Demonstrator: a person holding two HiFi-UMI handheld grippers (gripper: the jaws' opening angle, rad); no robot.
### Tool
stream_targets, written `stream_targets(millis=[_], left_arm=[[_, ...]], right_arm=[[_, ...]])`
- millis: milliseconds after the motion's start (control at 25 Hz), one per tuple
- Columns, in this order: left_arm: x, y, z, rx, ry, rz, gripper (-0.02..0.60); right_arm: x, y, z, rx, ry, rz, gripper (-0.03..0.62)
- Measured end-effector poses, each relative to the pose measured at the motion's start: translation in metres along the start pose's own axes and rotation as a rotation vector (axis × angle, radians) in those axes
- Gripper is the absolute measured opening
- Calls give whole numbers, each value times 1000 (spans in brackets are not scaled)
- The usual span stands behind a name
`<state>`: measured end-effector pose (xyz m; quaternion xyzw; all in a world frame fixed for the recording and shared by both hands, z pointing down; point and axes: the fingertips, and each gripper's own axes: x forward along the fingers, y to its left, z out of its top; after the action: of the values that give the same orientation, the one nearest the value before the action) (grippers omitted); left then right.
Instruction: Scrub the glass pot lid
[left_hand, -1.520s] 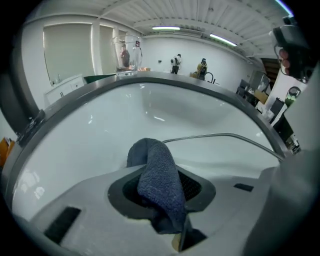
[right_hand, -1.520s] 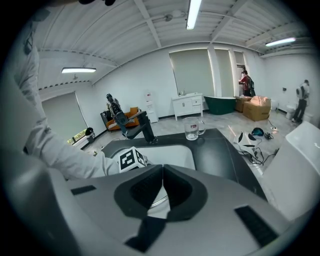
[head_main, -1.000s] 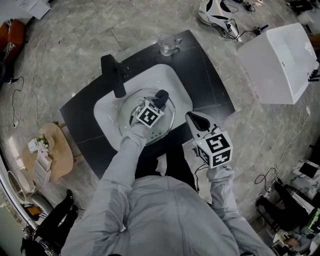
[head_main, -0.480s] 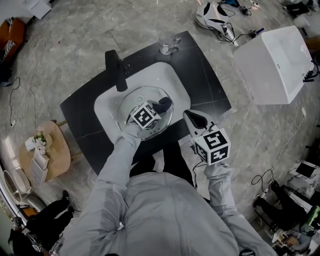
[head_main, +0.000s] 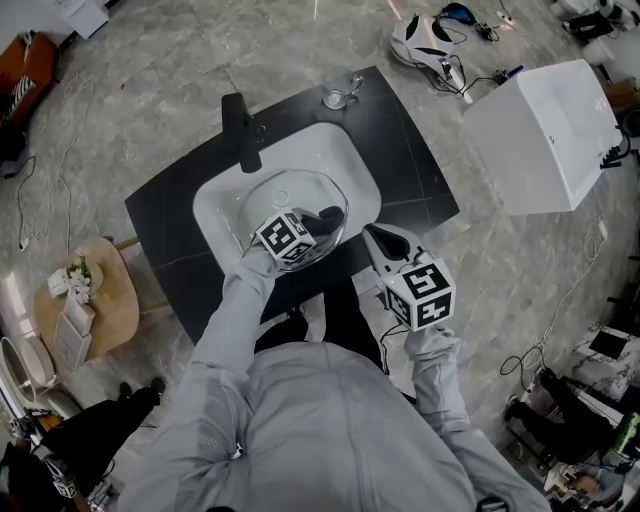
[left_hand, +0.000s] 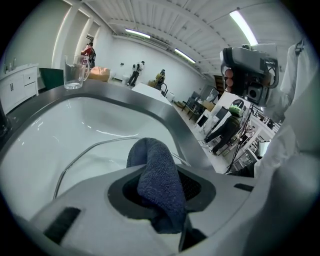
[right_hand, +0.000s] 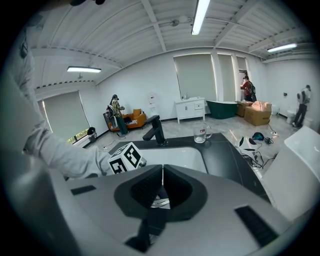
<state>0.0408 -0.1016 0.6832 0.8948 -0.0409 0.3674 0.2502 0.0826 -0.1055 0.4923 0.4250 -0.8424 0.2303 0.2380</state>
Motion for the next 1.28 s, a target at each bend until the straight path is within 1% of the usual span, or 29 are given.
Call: stream_targets(millis=[240,440,560,680,880,1000,1160,1280], left_arm=[[-9,-14,-7,24,19,-32,124],[-11,-16,-14,24,24,-33,124],[-11,-14,-16,45,29,-11,124],[-9,-8,-17,47,32,19,124],[-6,12,-26,51,73,89,124],[-6,22,-31,13,76,110,124],[-5,50,-40,-54,76,183,124],[-3,62,-45,-83,92,210,124]], right_arm=[[-4,8,-6,-2,5,4,29],[0,13,-10,-5,16,12,29],[4,14,-10,-8,21,19,29],[6,12,-12,-7,32,30,29],[16,5,-16,-1,59,48,29],[26,1,-17,-4,78,62,29],[39,-9,-16,-3,95,80,29],[47,-16,-16,5,110,92,29]])
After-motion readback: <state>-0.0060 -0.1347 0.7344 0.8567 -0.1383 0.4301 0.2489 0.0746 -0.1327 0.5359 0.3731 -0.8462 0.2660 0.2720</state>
